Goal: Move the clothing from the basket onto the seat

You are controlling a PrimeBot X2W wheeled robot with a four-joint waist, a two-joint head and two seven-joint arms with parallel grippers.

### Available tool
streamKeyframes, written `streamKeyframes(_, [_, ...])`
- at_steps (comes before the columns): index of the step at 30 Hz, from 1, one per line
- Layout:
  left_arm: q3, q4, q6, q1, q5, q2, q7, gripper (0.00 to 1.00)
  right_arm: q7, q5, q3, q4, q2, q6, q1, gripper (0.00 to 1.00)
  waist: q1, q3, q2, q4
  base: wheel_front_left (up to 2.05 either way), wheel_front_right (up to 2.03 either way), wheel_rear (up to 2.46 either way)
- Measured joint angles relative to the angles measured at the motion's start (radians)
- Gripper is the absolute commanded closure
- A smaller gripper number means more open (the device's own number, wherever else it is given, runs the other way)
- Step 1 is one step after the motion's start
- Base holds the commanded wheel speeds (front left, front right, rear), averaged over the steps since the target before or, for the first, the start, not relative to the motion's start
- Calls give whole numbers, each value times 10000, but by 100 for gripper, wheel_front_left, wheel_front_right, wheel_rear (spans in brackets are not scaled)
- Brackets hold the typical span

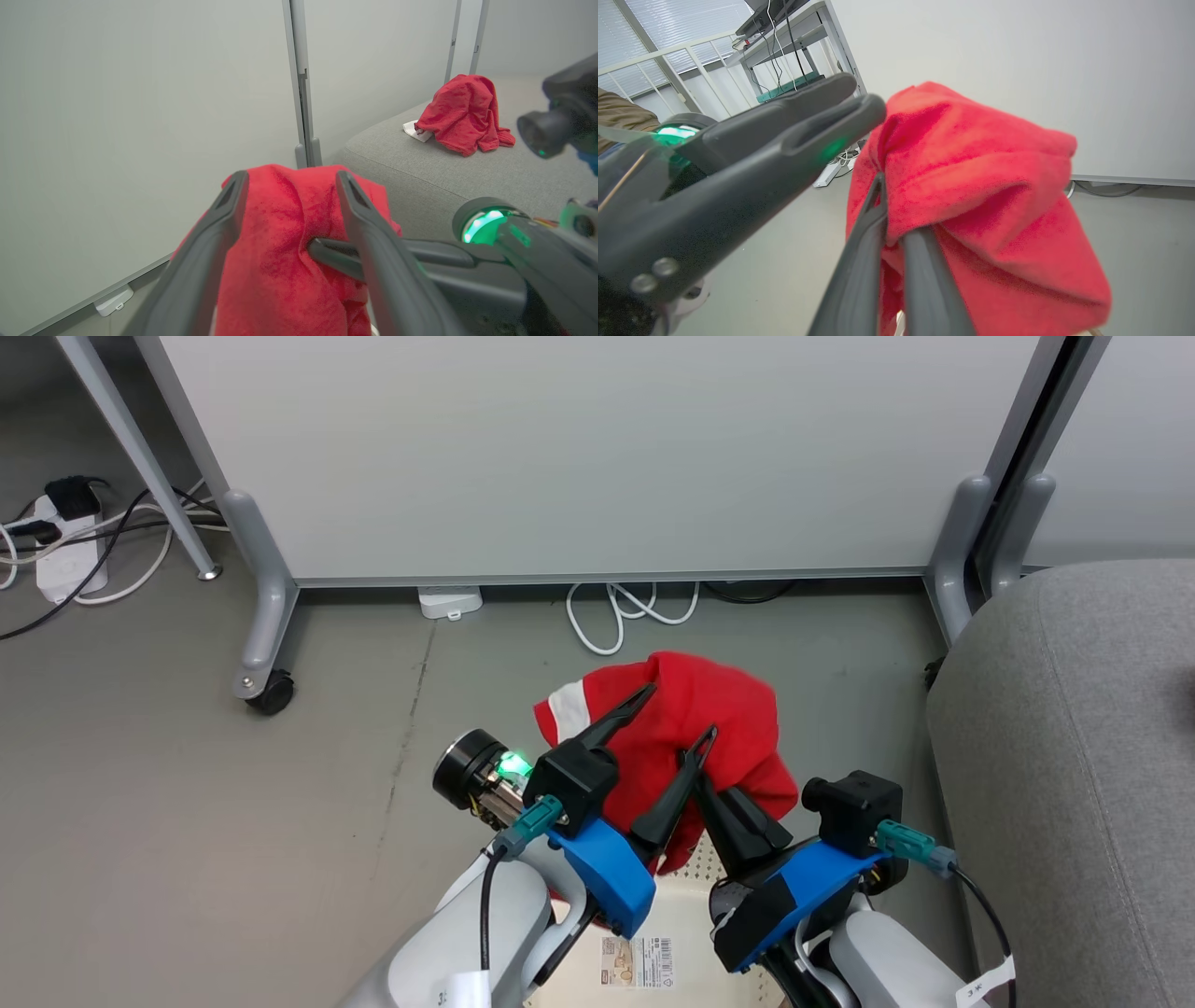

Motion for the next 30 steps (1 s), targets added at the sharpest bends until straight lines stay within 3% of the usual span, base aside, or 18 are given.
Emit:
streamKeyframes(17, [430,-228,-4,50,324,86,-2,0,2,-504,-397,-123,6,0,29,100,0,158,0,-320,0,0,0])
streamKeyframes(30, [731,-585,-17,58,623,263,-2,0,4,-1814,-1998,-790,4,0,-165,100,0,854,0,-1695,0,0,0])
